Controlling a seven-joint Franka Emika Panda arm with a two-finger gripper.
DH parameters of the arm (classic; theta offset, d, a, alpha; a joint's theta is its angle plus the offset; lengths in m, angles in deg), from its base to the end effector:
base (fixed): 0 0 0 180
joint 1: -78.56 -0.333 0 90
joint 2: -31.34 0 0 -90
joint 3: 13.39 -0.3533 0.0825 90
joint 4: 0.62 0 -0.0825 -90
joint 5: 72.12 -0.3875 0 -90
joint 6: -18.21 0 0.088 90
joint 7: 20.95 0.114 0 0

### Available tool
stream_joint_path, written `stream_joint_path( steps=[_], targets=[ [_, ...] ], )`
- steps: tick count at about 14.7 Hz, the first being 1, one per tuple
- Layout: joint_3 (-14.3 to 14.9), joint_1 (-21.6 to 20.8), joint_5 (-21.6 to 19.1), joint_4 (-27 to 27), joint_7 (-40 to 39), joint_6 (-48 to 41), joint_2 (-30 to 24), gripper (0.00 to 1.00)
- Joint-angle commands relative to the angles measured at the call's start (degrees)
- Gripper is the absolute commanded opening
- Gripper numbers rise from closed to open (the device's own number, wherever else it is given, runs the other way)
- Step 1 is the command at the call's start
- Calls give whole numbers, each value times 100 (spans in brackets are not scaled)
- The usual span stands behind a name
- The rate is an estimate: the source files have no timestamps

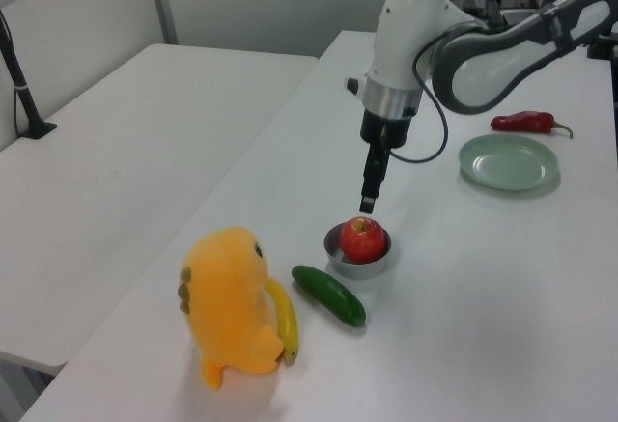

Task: Red apple placed in the center of the desktop
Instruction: 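Move the open gripper over the red apple in the grey bowl, then lower the gripper around the red apple and close it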

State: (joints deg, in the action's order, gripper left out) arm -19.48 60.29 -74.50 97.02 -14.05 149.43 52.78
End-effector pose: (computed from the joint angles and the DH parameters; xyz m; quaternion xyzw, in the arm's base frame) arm 0.6357 0.2797 0.4238 -0.9847 -0.1334 -0.0929 0.0633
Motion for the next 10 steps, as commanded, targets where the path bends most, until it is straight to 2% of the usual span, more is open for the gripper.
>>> stream_joint_path(
  steps=[1,8,10],
  targets=[
    [11,-194,124,-87,83,402,272,100],
    [2,-264,747,-34,83,835,492,100],
    [2,-264,879,1,74,826,501,96]
  ],
)
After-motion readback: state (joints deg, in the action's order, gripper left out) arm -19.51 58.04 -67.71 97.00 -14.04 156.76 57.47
